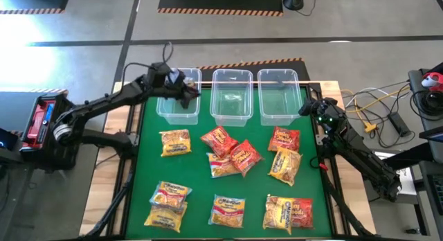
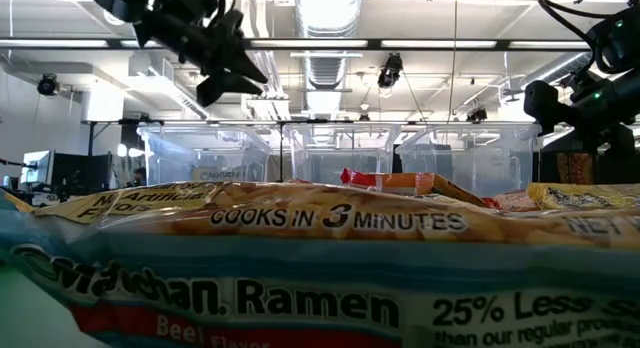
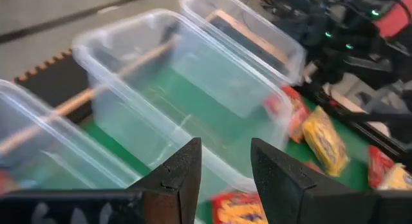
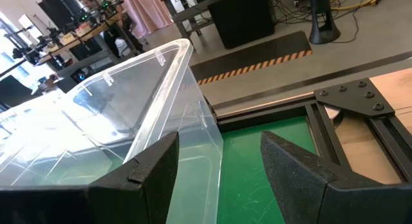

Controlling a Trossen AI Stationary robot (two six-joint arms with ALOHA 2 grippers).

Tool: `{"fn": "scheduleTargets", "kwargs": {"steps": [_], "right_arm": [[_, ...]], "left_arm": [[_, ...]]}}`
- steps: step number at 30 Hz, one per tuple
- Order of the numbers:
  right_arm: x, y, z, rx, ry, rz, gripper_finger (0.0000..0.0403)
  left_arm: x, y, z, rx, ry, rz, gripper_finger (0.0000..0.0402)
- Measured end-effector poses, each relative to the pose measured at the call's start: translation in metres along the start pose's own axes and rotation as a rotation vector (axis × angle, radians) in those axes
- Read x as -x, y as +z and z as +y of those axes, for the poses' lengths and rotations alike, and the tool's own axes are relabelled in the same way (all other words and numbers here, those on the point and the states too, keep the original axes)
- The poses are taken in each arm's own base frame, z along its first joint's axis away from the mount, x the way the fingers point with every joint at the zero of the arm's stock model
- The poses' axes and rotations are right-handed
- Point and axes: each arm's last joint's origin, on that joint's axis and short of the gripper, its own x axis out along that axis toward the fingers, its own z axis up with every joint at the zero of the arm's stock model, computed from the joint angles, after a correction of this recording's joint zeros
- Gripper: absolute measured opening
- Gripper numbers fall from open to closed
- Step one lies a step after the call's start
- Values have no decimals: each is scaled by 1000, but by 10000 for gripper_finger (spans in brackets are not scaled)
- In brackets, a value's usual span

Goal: Sort Maruchan noodles
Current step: Put the top left blue noodle pack into the top left transparent bin

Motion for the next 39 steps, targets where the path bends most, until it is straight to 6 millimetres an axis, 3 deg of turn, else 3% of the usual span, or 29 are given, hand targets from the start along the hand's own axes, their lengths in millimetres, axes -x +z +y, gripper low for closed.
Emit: {"fn": "scheduleTargets", "kwargs": {"steps": [10,16,28,39], "right_arm": [[0,0,0,0,0,0,208],[0,0,0,0,0,0,208],[0,0,0,0,0,0,208],[0,0,0,0,0,0,208]], "left_arm": [[1,-33,-78,1,88,36,116],[-1,-48,-97,64,86,90,122],[1,-88,-145,85,-32,254,180],[5,-122,-184,109,-112,334,170]]}}
